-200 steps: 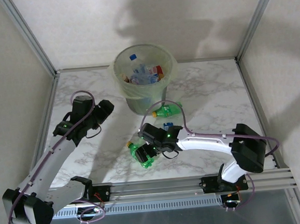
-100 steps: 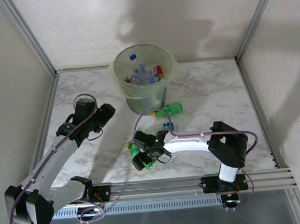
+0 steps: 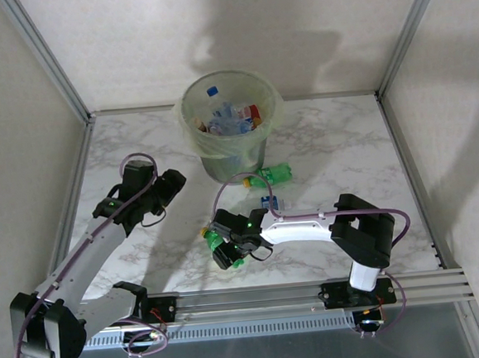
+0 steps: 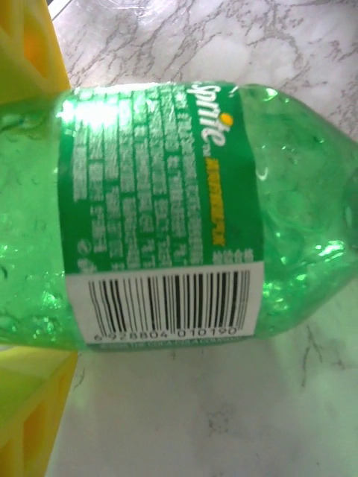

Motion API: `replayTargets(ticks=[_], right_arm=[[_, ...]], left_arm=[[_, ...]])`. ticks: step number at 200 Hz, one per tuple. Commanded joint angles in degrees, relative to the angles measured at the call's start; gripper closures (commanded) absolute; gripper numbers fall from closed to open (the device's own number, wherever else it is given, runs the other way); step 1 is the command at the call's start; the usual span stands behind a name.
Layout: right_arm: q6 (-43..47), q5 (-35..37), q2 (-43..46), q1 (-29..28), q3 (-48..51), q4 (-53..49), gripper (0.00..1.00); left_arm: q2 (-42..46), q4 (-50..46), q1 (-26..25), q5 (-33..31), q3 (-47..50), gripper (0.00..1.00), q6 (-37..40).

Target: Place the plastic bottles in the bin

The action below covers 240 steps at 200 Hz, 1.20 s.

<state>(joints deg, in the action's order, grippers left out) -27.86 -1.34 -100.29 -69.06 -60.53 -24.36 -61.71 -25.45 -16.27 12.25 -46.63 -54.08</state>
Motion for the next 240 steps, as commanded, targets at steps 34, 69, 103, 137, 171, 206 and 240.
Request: replayTargets(ticks=[34, 69, 103, 137, 171, 206, 240], right_arm=[[-0.6, 4.2, 4.1, -0.7, 0.3, 0.4, 0.32], [-0.2, 7.5, 7.8, -0.6, -1.3, -0.4, 0.34], [-0.1, 8.6, 11.3, 0.3, -2.0, 0.1, 0.37], [-0.2, 10.1, 14.6, 1.2, -2.5, 0.5, 0.39], [0.2, 10.5, 16.6, 2.6, -4.2, 0.2, 0.39], [0.9, 10.9, 16.5, 2.9, -6.3, -0.3, 0.4], [1.1, 10.8, 16.6, 2.9, -7.1, -0.1, 0.4]], left_arm=[[-0.3, 1.2, 0.6, 0.5, 0.7, 0.25, 0.0], [-0.6, 1.4, 0.5, 1.9, -0.7, 0.25, 0.5], [-0.2, 0.6, 0.5, 3.6, -1.7, 0.24, 1.2], [0.4, 1.5, -0.1, 9.0, -2.0, 0.22, 0.8], [-0.4, 0.8, -3.0, 11.1, -2.5, 0.22, 0.3], [-2.2, 3.8, -7.3, 13.4, -2.4, 0.23, -2.5], [-2.9, 5.1, -9.1, 13.3, -2.0, 0.27, -3.7]])
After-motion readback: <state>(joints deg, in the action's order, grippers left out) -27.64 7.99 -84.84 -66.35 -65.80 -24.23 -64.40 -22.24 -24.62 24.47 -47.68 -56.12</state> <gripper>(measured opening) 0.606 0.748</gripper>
